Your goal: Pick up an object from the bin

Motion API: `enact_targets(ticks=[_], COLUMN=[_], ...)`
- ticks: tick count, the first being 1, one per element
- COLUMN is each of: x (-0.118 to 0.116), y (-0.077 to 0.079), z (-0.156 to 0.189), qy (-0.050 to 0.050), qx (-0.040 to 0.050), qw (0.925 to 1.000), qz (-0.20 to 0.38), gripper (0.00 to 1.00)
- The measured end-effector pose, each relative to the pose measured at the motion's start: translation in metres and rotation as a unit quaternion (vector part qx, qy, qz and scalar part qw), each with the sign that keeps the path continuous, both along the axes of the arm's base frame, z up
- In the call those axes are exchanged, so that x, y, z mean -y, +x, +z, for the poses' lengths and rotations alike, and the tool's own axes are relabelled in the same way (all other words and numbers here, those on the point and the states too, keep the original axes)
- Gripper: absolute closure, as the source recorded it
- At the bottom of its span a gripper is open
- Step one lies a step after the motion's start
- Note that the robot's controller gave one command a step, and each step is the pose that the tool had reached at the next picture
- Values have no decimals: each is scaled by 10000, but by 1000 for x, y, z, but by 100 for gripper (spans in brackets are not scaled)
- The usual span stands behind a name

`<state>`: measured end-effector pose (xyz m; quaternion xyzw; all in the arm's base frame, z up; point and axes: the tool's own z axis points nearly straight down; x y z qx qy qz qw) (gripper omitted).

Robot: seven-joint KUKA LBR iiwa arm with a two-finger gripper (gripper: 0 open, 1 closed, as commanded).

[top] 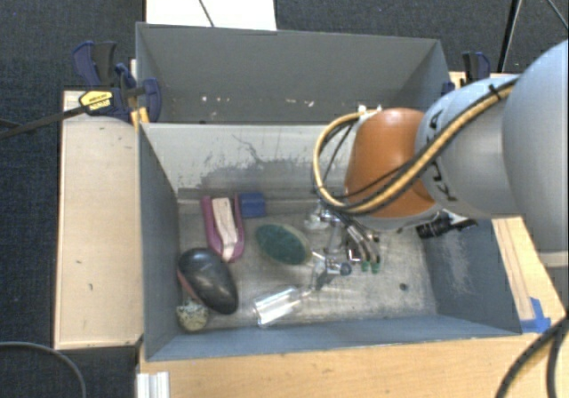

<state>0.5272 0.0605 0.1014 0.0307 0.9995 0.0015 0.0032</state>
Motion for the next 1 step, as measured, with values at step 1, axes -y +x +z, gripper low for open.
enact_targets(ticks=[1], x=[-32], y=[30], z=[-1], qy=[0], qx=[-8], qw=[9995], qz=[-301], gripper=[0])
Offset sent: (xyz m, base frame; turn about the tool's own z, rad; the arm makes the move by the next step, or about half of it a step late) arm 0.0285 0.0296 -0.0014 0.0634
